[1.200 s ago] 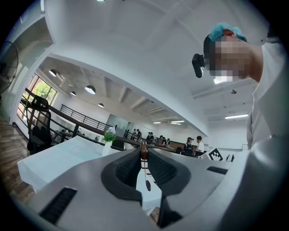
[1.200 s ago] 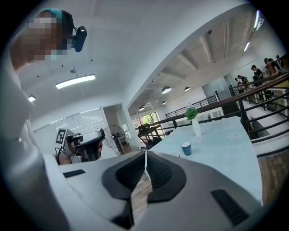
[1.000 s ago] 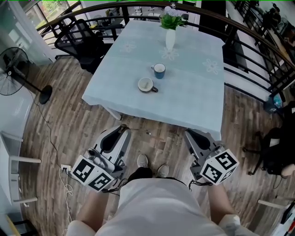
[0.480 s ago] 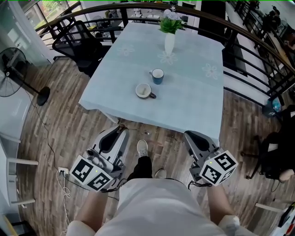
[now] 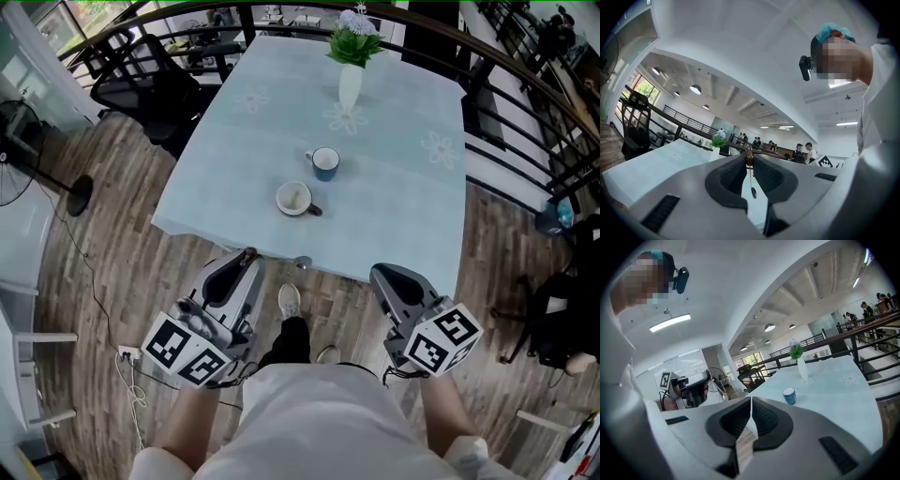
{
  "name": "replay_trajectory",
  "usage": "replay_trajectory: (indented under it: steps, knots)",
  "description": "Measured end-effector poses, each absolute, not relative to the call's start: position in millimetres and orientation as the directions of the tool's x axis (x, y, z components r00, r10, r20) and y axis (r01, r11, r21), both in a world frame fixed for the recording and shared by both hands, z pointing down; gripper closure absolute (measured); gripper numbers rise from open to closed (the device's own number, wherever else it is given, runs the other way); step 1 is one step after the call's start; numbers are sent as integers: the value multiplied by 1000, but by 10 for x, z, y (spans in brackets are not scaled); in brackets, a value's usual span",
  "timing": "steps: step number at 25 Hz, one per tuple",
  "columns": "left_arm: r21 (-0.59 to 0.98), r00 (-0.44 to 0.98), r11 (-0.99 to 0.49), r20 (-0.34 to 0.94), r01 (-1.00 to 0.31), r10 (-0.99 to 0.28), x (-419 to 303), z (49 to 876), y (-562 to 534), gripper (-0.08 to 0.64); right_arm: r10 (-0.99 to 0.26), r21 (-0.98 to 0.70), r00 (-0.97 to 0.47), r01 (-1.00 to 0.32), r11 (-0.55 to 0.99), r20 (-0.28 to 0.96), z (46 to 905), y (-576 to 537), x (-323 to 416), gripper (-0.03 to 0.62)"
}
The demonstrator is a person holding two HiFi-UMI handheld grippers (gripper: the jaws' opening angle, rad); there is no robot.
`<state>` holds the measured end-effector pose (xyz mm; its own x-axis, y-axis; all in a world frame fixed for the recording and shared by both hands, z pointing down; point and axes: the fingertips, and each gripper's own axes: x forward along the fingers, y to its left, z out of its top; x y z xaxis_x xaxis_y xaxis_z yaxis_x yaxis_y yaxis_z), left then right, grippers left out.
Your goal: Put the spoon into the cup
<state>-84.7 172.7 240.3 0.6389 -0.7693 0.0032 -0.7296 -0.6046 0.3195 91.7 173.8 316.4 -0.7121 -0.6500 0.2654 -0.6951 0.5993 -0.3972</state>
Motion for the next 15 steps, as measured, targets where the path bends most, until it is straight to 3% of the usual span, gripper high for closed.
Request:
replay_trajectory:
  steps: [15]
  knots:
    - [375, 695, -631, 52, -679, -718, -1278, 2719, 267, 503, -654, -418, -681, -726, 546, 329, 3372, 431, 392, 569]
